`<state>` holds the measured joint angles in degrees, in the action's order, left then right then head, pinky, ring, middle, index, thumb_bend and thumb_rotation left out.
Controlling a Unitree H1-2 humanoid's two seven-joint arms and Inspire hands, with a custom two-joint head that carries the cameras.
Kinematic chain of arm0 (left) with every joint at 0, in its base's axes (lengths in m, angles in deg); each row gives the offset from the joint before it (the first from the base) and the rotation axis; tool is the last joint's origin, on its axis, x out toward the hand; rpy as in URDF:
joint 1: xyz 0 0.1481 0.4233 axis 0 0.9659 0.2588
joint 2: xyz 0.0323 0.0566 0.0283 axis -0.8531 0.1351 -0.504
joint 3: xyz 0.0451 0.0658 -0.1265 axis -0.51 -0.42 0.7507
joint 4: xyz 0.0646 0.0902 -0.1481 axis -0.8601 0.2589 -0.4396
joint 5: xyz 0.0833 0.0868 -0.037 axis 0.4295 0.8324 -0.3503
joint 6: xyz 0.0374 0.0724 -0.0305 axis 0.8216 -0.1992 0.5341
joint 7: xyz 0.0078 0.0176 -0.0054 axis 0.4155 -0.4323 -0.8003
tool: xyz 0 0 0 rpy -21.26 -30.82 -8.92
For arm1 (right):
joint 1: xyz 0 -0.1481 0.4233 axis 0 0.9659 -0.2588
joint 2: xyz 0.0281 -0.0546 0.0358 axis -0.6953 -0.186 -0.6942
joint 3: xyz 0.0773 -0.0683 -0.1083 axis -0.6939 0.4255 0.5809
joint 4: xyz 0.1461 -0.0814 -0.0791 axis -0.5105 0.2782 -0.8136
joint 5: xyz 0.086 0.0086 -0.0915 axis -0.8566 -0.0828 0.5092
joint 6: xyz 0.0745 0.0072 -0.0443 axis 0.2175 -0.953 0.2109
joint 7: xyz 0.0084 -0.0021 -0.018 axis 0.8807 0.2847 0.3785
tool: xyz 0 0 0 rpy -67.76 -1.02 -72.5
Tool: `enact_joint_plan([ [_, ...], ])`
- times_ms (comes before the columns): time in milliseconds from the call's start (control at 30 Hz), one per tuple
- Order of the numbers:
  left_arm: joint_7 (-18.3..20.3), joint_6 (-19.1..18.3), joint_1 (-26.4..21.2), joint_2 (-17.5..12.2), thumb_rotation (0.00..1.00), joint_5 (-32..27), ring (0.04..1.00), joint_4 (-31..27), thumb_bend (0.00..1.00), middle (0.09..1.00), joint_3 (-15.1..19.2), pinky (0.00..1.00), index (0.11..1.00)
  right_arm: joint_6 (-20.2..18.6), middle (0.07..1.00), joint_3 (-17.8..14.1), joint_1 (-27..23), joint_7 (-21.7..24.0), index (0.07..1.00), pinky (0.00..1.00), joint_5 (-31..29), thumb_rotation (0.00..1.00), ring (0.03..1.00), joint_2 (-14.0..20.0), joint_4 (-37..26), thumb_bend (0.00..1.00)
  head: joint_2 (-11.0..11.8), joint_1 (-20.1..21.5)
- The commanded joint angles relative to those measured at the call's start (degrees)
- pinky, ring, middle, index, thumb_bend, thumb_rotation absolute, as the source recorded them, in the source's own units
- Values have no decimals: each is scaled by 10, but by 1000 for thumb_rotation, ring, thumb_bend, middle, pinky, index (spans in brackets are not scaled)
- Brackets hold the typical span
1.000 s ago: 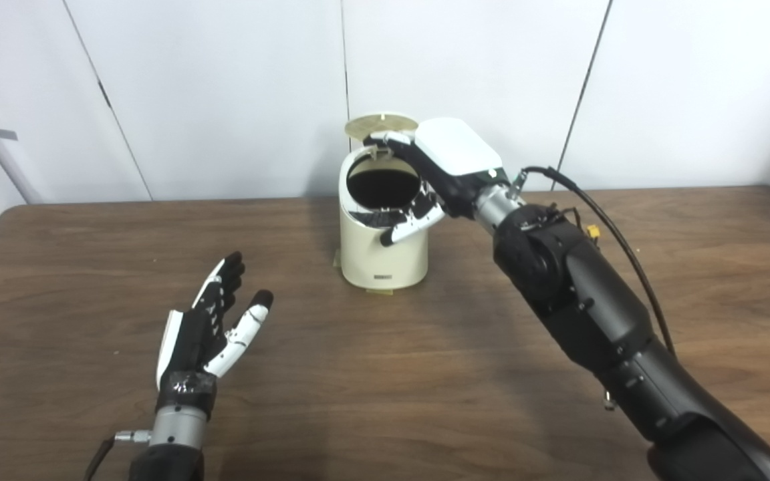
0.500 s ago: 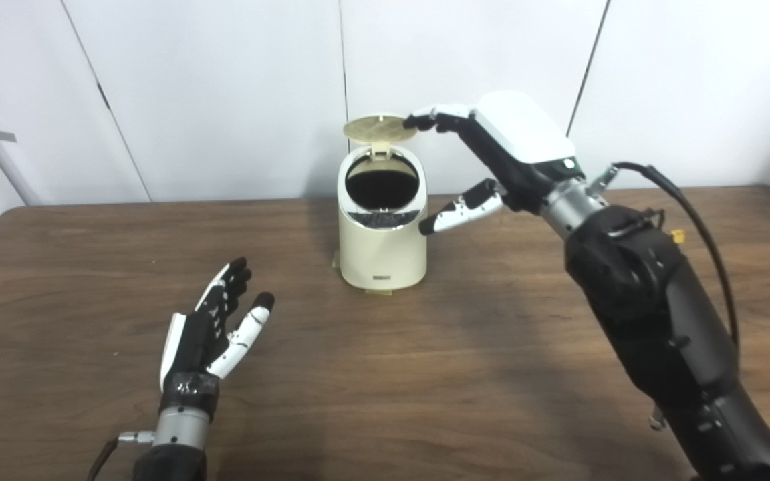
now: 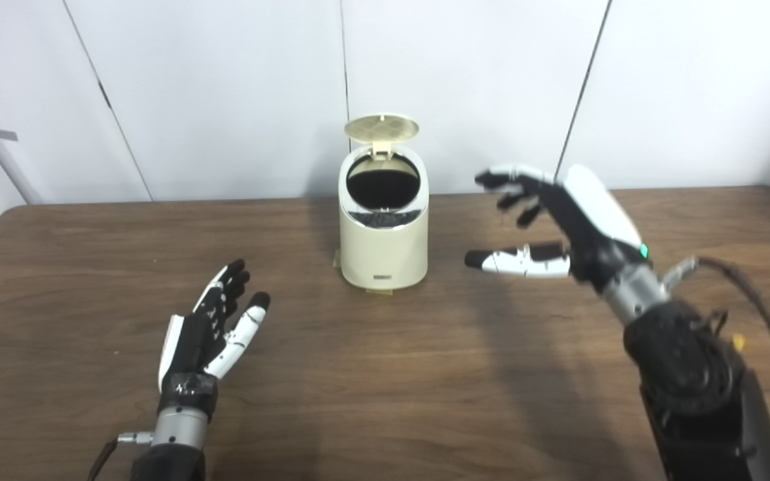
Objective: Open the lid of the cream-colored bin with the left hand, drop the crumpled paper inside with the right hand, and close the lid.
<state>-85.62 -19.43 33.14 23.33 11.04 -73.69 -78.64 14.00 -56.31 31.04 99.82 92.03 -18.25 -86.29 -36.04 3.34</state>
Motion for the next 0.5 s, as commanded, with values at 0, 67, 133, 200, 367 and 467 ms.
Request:
enact_joint_plan([
  [0,2,26,-14,-3,456,-11,922,-7,539,911,3,928,956,9,786,-19,-9,-38,805,603,-27,582,719,-14,-1,544,0,0],
  [67,-1,20,-14,-6,470,0,921,-11,545,906,0,934,953,1,778,-35,9,-73,793,615,-46,621,721,-49,15,544,-2,-1],
  [133,-2,17,-13,-6,477,6,922,-13,552,904,-1,948,953,-3,777,-52,21,-105,785,629,-75,654,730,-84,35,548,-3,-3],
  [200,-1,14,-12,-4,467,2,924,-17,556,905,0,960,953,3,785,-70,30,-129,783,632,-115,700,747,-115,57,570,-4,-4],
  [367,0,11,-11,-6,455,-1,929,-22,560,908,3,959,951,37,887,-99,46,-139,854,801,-240,976,877,-149,99,533,-7,-5],
  [467,5,15,-14,-7,441,-15,918,-21,542,906,9,902,952,53,928,-103,54,-156,882,873,-269,998,936,-154,111,511,-7,-3],
])
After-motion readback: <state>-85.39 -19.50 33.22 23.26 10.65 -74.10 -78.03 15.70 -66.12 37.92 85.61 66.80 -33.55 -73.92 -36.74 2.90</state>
